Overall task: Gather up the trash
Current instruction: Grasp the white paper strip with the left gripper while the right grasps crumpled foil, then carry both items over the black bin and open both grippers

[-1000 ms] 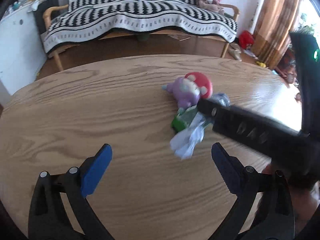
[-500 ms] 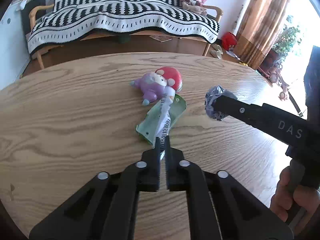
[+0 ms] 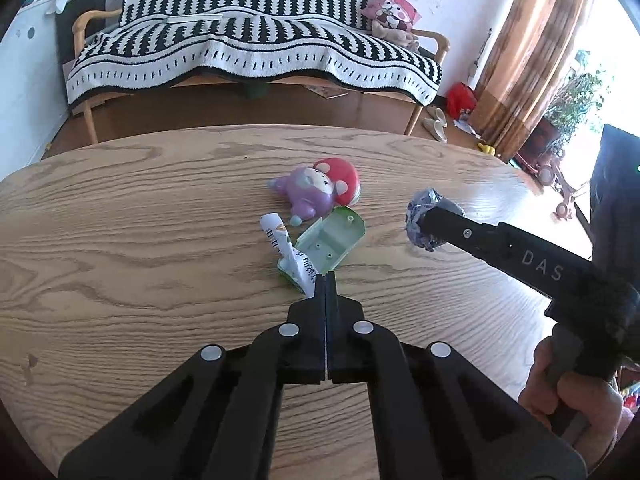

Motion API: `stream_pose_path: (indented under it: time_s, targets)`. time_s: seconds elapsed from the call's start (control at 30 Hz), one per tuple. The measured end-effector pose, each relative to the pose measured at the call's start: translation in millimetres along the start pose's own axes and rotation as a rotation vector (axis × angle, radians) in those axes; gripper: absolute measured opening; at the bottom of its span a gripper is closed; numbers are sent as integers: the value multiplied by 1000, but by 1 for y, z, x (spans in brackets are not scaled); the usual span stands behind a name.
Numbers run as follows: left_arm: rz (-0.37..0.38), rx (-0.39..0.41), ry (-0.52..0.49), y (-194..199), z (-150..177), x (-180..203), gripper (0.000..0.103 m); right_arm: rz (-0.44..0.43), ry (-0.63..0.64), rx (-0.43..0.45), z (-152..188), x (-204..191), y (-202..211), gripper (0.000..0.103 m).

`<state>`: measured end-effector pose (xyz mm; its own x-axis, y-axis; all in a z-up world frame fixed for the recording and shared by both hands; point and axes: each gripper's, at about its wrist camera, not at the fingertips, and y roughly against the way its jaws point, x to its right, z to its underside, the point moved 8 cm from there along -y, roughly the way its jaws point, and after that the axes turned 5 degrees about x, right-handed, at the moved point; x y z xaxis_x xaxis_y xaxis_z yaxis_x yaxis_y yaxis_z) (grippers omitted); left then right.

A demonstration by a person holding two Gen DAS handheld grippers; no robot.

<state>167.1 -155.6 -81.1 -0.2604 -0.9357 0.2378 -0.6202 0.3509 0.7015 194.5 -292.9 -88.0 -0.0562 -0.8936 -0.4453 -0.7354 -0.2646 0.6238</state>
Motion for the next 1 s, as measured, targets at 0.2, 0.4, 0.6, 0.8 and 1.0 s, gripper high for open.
stream_pose_path:
  time_s: [0.2, 0.4, 0.6, 0.8, 1.0]
  targets:
    - [-28, -55, 0, -7, 13, -2, 3, -11, -22, -16, 2, -1, -3, 27]
    - [-78, -57, 38, -10, 22, 1, 78, -14, -44, -21, -2, 12, -4, 27]
    - [-125, -98, -10, -42, 22, 5, 44, -25, -50, -28, -2, 19, -2, 27]
    - [-103, -85, 52, -37, 20, -1, 11, -44, -72, -19, -9, 25, 6, 27]
    - [-99, -10, 51, -4, 4, 9, 11, -73, -46, 16, -18, 8, 27, 28]
